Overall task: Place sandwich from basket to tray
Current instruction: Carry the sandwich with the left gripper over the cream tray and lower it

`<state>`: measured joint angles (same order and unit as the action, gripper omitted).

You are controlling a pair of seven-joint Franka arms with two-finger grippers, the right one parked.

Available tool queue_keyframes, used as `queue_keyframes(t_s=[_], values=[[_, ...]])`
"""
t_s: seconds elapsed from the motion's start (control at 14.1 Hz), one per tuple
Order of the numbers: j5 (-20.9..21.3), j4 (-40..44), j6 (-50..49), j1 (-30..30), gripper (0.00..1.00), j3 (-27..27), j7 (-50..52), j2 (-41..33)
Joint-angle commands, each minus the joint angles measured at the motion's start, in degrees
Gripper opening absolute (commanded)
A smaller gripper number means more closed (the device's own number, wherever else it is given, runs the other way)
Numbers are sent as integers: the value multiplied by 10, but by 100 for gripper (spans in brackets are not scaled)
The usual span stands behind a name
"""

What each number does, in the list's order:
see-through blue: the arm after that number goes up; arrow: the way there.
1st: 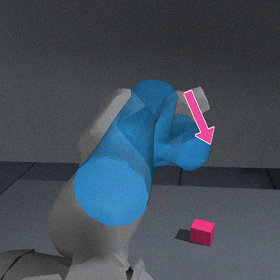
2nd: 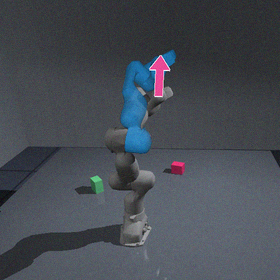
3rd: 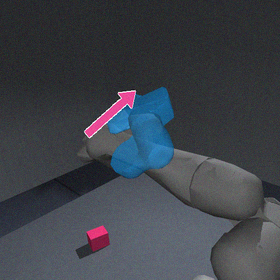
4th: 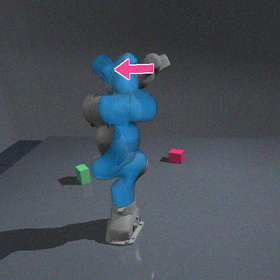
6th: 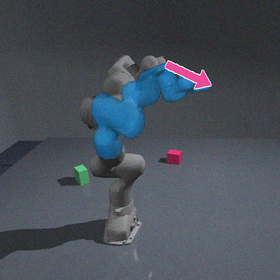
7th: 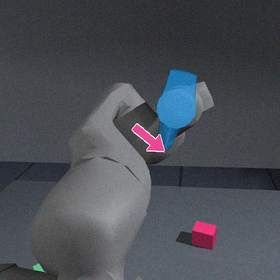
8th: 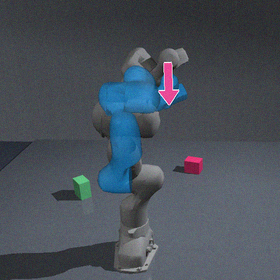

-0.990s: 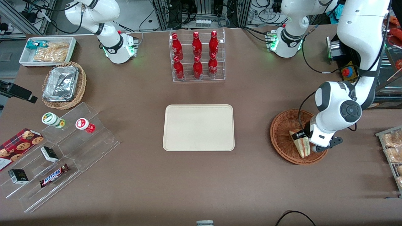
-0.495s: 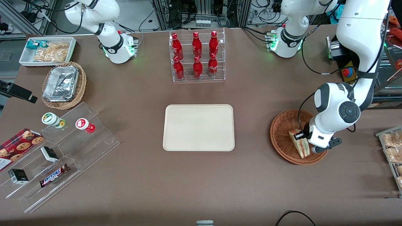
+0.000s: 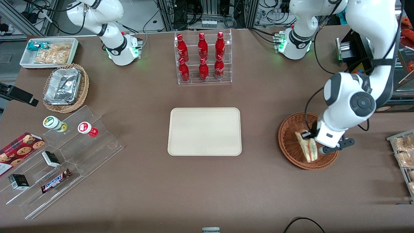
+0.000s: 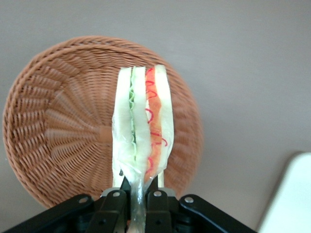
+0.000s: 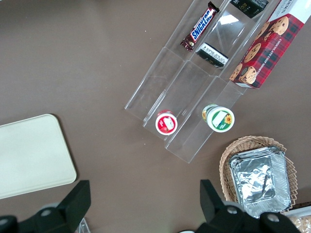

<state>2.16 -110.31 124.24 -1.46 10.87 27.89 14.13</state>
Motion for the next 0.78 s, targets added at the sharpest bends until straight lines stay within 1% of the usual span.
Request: queue_keyframes(t_s=[0.0, 0.07, 0.14, 0.21, 0.35, 0.42, 0.49, 0.64, 0.71], values=[[8, -4, -23, -126, 5, -4, 33, -16], [7, 1, -23, -152, 5, 4, 37, -11], [6, 18, -25, -165, 5, 31, 57, 0], [8, 42, -33, -172, 5, 56, 88, 21], [18, 96, -65, -193, 5, 83, 152, 64], [23, 133, -71, -215, 5, 85, 191, 92], [26, 151, -67, -236, 5, 85, 224, 116], [26, 173, -57, -259, 7, 86, 250, 149], [25, 198, -38, -273, 7, 86, 257, 173]])
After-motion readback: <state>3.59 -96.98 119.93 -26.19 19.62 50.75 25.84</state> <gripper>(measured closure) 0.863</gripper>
